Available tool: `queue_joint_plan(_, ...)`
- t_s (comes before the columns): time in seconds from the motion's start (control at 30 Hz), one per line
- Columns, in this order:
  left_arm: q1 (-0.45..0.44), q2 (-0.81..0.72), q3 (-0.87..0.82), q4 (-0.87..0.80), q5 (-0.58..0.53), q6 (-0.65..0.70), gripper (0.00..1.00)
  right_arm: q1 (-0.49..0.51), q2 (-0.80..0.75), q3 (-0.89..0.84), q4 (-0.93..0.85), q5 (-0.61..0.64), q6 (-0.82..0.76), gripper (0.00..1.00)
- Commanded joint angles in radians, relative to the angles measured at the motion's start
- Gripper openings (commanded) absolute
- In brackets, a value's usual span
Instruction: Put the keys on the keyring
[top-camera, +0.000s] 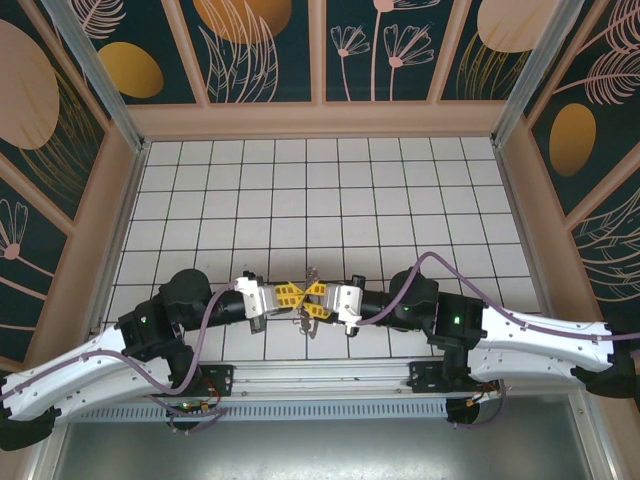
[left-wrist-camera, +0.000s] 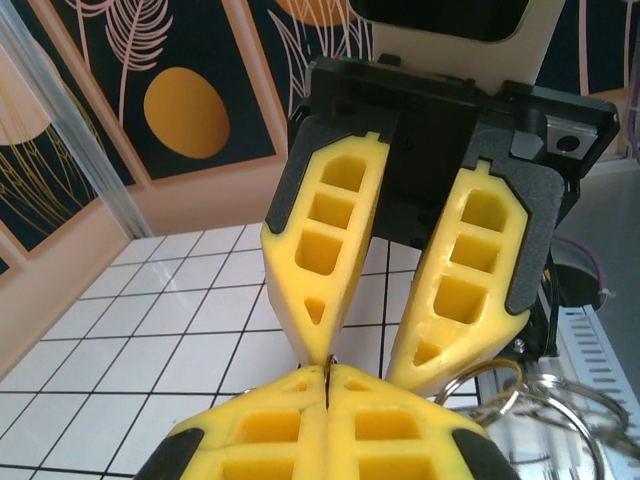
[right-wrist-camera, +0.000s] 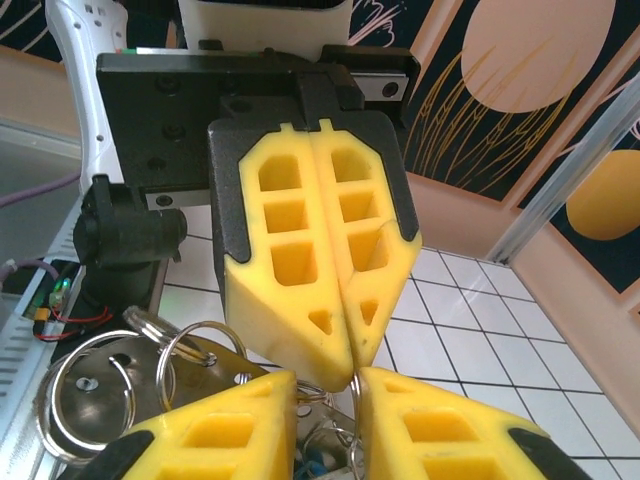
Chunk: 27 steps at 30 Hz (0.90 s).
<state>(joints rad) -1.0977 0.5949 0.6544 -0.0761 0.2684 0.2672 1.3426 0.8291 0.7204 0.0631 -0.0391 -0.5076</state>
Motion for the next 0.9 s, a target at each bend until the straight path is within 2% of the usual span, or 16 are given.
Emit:
queue_joint_plan(0.0, -0.001, -0.019, 0.005, 0.159, 0.066, -0.031, 0.00, -0.005, -0.012, -0.026, 0.036, 0.006, 0.032, 0.29)
queue_joint_plan(0.13, -0.001, -0.025, 0.003, 0.166, 0.067, -0.034, 0.00, -0.007, -0.033, -0.056, 0.056, 0.011, 0.062, 0.36)
queue_joint_plan(0.4, -0.002, -0.018, 0.000, 0.184, 0.074, -0.032, 0.00, -0.009, -0.035, -0.077, 0.088, 0.028, 0.078, 0.35)
queue_joint_plan(0.6, 0.000, -0.029, -0.008, 0.181, 0.071, -0.039, 0.00, -0.015, -0.027, -0.077, 0.118, -0.005, 0.070, 0.34)
queue_joint_plan(0.87, -0.002, -0.038, -0.010, 0.171, 0.067, -0.039, 0.00, -0.027, -0.010, -0.067, 0.125, 0.004, 0.067, 0.13)
